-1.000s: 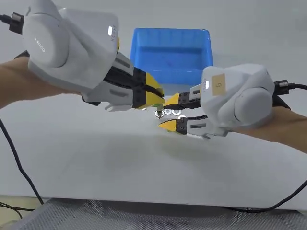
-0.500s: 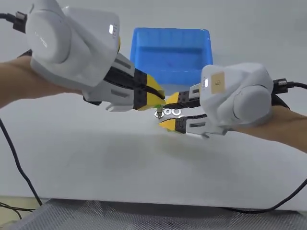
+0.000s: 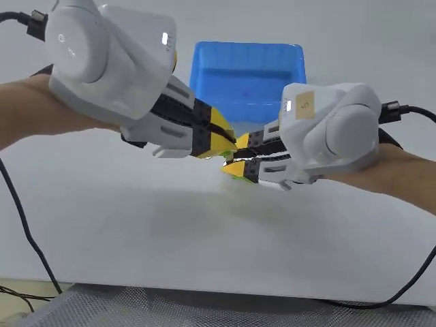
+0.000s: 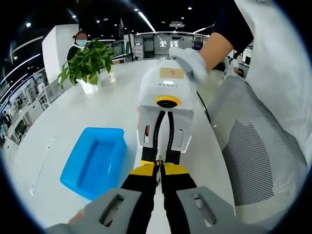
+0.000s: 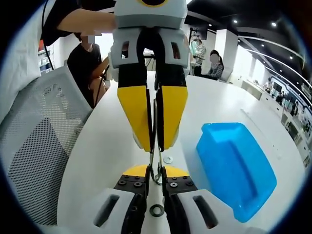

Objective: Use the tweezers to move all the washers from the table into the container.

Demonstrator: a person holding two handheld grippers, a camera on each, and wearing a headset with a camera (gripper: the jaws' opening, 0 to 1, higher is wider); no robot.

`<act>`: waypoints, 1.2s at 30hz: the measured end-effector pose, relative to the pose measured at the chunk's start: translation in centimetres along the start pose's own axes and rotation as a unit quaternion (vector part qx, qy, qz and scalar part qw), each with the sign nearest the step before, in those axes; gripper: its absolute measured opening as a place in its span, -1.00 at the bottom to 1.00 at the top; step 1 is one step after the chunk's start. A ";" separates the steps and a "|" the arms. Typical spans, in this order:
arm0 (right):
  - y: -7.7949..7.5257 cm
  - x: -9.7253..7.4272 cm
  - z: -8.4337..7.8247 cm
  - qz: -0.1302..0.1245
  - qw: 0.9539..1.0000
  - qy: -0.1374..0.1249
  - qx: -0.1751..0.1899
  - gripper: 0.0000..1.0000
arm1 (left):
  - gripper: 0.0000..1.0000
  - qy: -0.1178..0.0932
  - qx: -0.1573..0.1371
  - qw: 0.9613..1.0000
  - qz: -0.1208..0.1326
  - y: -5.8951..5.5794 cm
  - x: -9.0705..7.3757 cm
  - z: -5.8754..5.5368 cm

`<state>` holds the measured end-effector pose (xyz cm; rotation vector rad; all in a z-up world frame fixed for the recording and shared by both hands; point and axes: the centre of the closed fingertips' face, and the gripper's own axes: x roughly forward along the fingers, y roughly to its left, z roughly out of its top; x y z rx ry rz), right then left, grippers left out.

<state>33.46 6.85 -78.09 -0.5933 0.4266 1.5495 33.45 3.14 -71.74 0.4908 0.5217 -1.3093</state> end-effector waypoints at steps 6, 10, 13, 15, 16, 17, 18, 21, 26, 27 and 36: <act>0.1 0.0 -0.1 0.002 1.000 0.005 0.003 -0.81 | -0.86 0.000 0.002 1.000 -0.006 -0.3 0.3 0.3; 0.1 -0.1 -0.1 0.001 1.000 0.005 0.004 -0.81 | -0.86 0.001 0.005 1.000 -0.005 -0.1 0.3 0.2; 0.1 0.0 -0.1 0.001 1.000 0.006 0.006 -0.82 | -0.85 0.001 0.005 1.000 -0.006 -0.1 0.2 0.1; 0.1 0.0 -0.1 0.001 1.000 0.006 0.007 -0.82 | -0.85 0.003 0.007 1.000 -0.004 -0.1 0.2 0.0; 0.1 0.0 -0.1 0.000 1.000 0.006 0.007 -0.82 | -0.85 0.005 0.008 1.000 -0.002 0.0 0.1 0.0; 0.2 0.0 0.0 0.000 1.000 0.006 0.007 -0.82 | -0.84 0.006 0.009 1.000 -0.002 -0.1 0.1 -0.1; 0.2 0.1 0.0 0.000 1.000 0.006 0.007 -0.82 | -0.84 0.010 0.011 1.000 0.000 -0.1 0.1 -0.2; 0.2 0.1 0.1 0.000 1.000 0.007 0.004 -0.82 | -0.83 0.015 0.011 1.000 0.000 0.0 0.1 -0.6; 0.2 0.1 0.0 0.001 1.000 0.006 0.007 -0.82 | -0.80 0.015 0.008 1.000 0.001 0.1 0.0 -0.8; 0.2 0.1 0.0 0.000 1.000 0.005 0.007 -0.82 | -0.78 0.016 0.006 1.000 0.001 0.1 0.0 -0.8; 0.2 0.0 0.0 -0.002 1.000 0.004 0.007 -0.82 | -0.74 0.010 0.001 1.000 -0.001 0.1 -0.1 -0.7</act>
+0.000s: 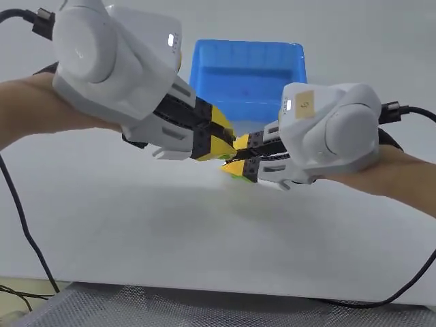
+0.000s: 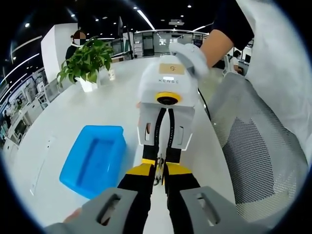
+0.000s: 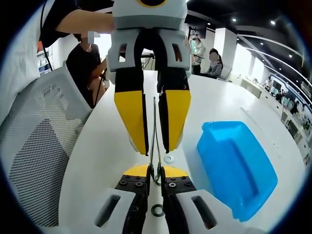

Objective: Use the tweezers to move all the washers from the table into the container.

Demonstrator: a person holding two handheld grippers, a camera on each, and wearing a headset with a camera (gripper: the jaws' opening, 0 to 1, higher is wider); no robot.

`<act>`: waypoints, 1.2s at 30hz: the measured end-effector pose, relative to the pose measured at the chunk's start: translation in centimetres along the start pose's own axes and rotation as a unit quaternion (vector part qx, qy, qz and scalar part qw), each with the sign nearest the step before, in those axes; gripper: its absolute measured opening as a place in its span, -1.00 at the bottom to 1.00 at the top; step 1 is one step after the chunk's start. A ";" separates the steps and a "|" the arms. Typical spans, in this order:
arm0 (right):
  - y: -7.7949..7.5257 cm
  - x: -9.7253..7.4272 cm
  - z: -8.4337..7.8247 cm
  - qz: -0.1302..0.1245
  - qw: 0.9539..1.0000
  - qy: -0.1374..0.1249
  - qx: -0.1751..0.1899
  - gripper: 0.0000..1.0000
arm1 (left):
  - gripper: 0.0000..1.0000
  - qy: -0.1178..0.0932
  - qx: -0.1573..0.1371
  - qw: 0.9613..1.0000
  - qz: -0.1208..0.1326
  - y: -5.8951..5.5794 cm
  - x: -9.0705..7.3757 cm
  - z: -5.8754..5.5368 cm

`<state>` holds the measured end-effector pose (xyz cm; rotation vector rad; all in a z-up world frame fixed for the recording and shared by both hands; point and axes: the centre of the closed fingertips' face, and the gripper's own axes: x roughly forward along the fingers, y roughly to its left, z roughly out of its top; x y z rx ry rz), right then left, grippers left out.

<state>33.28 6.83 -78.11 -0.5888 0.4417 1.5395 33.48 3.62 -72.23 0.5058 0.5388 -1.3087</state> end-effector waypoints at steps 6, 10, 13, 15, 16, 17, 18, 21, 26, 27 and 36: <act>-0.1 -0.2 -0.1 -0.002 1.000 -0.001 0.006 -0.82 | -0.65 0.006 -0.003 1.000 0.008 0.2 -0.3 -0.3; -0.3 -0.4 0.1 -0.005 1.000 -0.004 0.010 -0.82 | -0.64 0.006 -0.005 1.000 0.014 0.2 -0.6 -0.3; -0.5 -0.7 0.3 -0.009 1.000 -0.007 0.016 -0.82 | -0.64 0.005 -0.007 1.000 0.021 0.3 -0.9 -0.1; -0.7 -1.0 0.5 -0.012 1.000 -0.008 0.017 -0.82 | -0.64 0.004 -0.009 1.000 0.028 0.4 -1.2 -0.1; -0.7 -1.1 0.6 -0.013 1.000 -0.008 0.018 -0.82 | -0.64 0.002 -0.012 0.999 0.032 0.5 -1.4 -0.1; -0.8 -1.4 0.8 -0.015 1.000 -0.009 0.017 -0.82 | -0.64 0.002 -0.013 0.999 0.034 0.5 -1.6 -0.1; -0.9 -1.6 1.0 -0.016 1.000 -0.010 0.018 -0.82 | -0.64 0.001 -0.014 0.999 0.037 0.6 -1.7 -0.2; -1.3 -2.2 1.5 -0.021 0.999 -0.013 0.023 -0.82 | -0.64 -0.002 -0.022 0.998 0.055 0.9 -2.4 -0.3; -1.6 -3.2 2.2 -0.024 0.999 -0.013 0.024 -0.82 | -0.58 -0.010 -0.033 0.996 0.080 0.7 -3.5 -0.3; -1.7 -3.4 2.4 -0.024 0.999 -0.013 0.023 -0.82 | -0.56 -0.010 -0.040 0.996 0.084 0.5 -3.7 -0.3; -2.5 -6.1 4.8 -0.026 1.000 -0.012 -0.004 -0.82 | -0.51 -0.022 -0.078 0.991 0.102 0.0 -5.0 -1.7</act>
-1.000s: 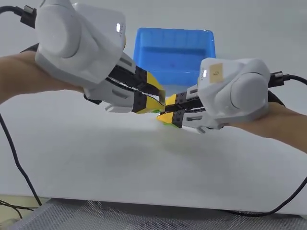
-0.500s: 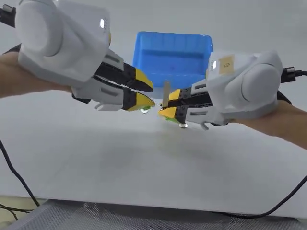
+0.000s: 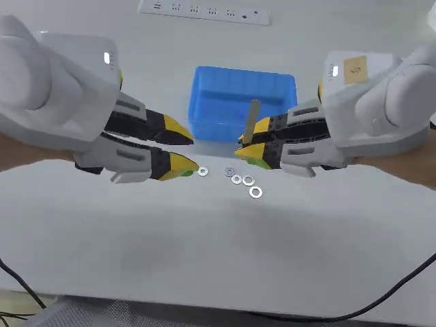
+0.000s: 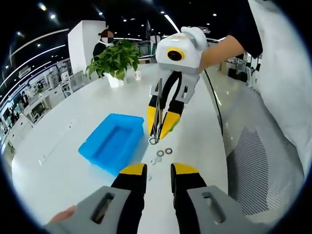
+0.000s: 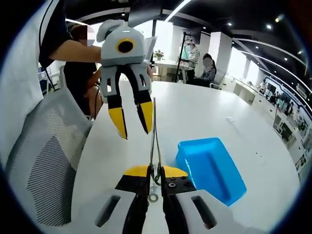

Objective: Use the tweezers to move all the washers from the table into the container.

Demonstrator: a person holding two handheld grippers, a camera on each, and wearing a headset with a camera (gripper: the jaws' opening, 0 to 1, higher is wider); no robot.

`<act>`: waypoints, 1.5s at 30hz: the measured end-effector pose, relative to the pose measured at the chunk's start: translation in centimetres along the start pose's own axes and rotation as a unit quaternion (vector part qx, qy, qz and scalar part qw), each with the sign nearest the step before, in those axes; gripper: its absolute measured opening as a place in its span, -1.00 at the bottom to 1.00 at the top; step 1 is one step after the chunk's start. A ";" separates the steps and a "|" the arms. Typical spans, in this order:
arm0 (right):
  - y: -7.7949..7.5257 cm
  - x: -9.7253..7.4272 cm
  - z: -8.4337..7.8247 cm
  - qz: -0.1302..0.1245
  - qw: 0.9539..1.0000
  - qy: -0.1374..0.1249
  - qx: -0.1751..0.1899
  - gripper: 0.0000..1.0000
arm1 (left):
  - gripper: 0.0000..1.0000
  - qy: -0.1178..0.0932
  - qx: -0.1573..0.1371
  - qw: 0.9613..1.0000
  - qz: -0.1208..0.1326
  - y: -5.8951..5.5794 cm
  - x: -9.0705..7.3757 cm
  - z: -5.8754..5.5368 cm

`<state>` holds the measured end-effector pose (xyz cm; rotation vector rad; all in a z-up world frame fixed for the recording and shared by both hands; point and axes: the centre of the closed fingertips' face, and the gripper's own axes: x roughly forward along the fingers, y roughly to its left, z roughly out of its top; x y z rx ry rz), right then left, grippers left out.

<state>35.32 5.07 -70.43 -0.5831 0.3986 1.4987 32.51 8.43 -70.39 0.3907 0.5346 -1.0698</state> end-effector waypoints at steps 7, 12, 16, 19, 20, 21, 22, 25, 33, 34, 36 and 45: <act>-2.5 -1.6 1.8 0.000 1.000 -0.019 0.005 -0.82 | -0.48 -0.010 -0.022 1.000 -0.007 -0.1 -1.0 -0.9; -4.4 -2.0 2.5 -0.001 1.000 -0.027 0.008 -0.82 | -0.41 -0.005 -0.028 1.000 -0.008 0.1 -1.3 -1.7; -6.3 -1.6 2.5 -0.001 1.000 -0.027 0.003 -0.82 | -0.32 -0.007 -0.031 0.999 -0.006 0.2 -1.3 -1.9; -7.2 -1.2 2.4 0.000 1.000 -0.028 0.001 -0.82 | -0.15 -0.015 -0.044 0.999 -0.005 0.2 -1.1 -1.9; -7.5 -1.0 2.3 0.001 1.000 -0.027 0.002 -0.82 | -0.04 -0.017 -0.045 0.999 -0.005 0.2 -1.0 -1.9; -7.7 -0.9 2.2 0.002 1.000 -0.028 0.002 -0.82 | 0.03 -0.017 -0.044 0.999 -0.006 0.1 -0.9 -1.9; -7.9 -0.7 2.1 0.002 1.000 -0.028 0.003 -0.82 | 0.07 -0.017 -0.043 0.999 -0.006 0.1 -0.8 -2.0; -9.3 0.0 1.2 0.003 1.000 -0.025 0.004 -0.82 | 0.25 -0.014 -0.043 0.999 -0.004 -0.2 -0.5 -2.1; -11.1 1.7 -0.7 0.002 1.000 -0.019 0.019 -0.82 | 0.76 -0.016 -0.061 0.997 0.035 1.0 -0.8 -2.5; -11.6 2.2 -1.2 0.003 1.000 -0.018 0.022 -0.82 | 0.82 -0.018 -0.066 0.997 0.040 1.2 -0.8 -2.5; -12.0 2.8 -1.8 0.004 1.000 -0.016 0.024 -0.82 | 0.87 -0.022 -0.072 0.996 0.047 1.4 -0.8 -2.6; -13.5 4.5 -3.7 -0.005 0.999 -0.012 0.034 -0.82 | 0.88 -0.080 -0.144 0.984 0.072 1.8 -0.3 -1.3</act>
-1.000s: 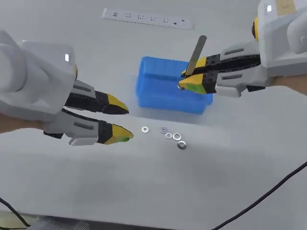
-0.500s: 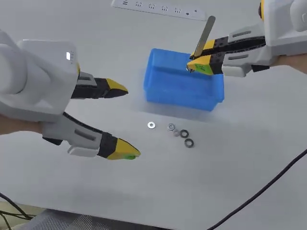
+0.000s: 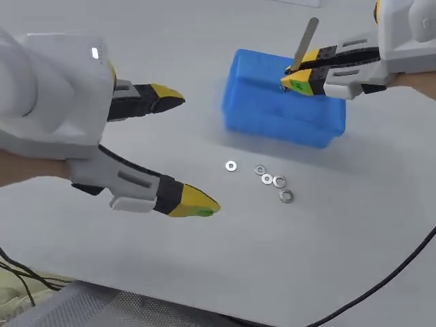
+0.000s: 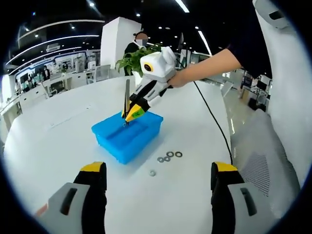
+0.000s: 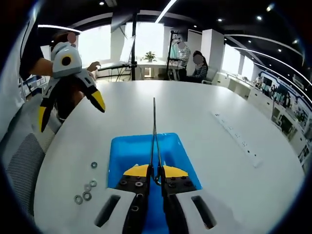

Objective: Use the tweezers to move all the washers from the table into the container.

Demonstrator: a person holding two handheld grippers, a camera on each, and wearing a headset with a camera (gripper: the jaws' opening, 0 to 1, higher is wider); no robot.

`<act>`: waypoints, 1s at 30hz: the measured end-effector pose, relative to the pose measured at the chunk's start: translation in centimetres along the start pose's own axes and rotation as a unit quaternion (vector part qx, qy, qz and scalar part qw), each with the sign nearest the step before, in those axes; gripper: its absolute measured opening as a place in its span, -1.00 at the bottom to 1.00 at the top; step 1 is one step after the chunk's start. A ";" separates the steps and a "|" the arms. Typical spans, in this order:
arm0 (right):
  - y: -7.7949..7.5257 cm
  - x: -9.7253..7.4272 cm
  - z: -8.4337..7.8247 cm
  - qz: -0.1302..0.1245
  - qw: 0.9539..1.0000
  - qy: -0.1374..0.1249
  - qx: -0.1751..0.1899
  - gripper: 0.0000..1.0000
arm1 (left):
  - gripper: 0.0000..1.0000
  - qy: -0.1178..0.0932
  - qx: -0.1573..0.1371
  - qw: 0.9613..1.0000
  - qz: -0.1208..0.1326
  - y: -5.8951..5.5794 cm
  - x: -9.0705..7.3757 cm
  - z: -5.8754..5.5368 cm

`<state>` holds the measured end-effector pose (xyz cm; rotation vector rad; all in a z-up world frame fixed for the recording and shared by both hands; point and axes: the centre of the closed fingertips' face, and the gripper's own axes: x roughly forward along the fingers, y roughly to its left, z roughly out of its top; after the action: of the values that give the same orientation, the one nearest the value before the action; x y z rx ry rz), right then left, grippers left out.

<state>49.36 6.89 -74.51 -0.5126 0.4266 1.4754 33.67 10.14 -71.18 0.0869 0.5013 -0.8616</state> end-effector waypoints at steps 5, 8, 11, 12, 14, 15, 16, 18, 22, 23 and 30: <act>0.9 0.7 -0.7 0.006 1.000 0.003 0.003 -0.82 | 0.86 -0.006 -0.007 1.000 0.013 0.0 0.4 0.3; 1.1 1.2 -1.3 0.007 1.000 0.008 0.002 -0.82 | 0.84 -0.006 -0.019 1.000 0.012 -0.3 0.7 0.4; 1.2 1.6 -1.7 0.006 1.000 0.010 0.006 -0.82 | 0.83 -0.006 -0.020 1.000 0.014 -0.6 0.8 0.6; 1.3 1.7 -1.8 0.006 1.000 0.012 0.007 -0.82 | 0.82 -0.006 -0.021 1.000 0.014 -0.6 0.8 0.7; 1.4 1.8 -2.0 0.008 1.000 0.013 0.008 -0.82 | 0.82 -0.007 -0.024 1.000 0.016 -0.5 0.8 0.7; 1.7 1.9 -2.1 0.009 1.000 0.014 0.007 -0.82 | 0.82 -0.006 -0.025 1.000 0.015 -0.4 0.8 0.6; 1.7 1.9 -2.3 0.009 1.000 0.016 0.005 -0.82 | 0.81 -0.004 -0.025 1.000 0.014 -0.3 0.7 0.4; 1.8 2.0 -2.5 0.010 1.000 0.017 0.009 -0.81 | 0.81 0.001 -0.025 1.000 0.016 -0.2 0.7 0.2; 1.8 1.9 -2.8 0.007 1.000 0.016 0.015 -0.81 | 0.80 0.004 -0.028 1.000 0.014 0.0 0.6 -0.1; 1.8 1.9 -2.7 0.007 1.000 0.014 0.015 -0.81 | 0.80 0.005 -0.027 1.000 0.014 0.0 0.6 -0.1; 1.9 1.9 -2.7 0.004 1.000 0.013 0.008 -0.80 | 0.79 0.012 -0.027 1.000 0.008 0.1 0.5 -0.6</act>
<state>47.65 6.95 -77.93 -0.5176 0.4607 1.4723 33.83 10.03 -71.97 0.0519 0.5456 -0.8319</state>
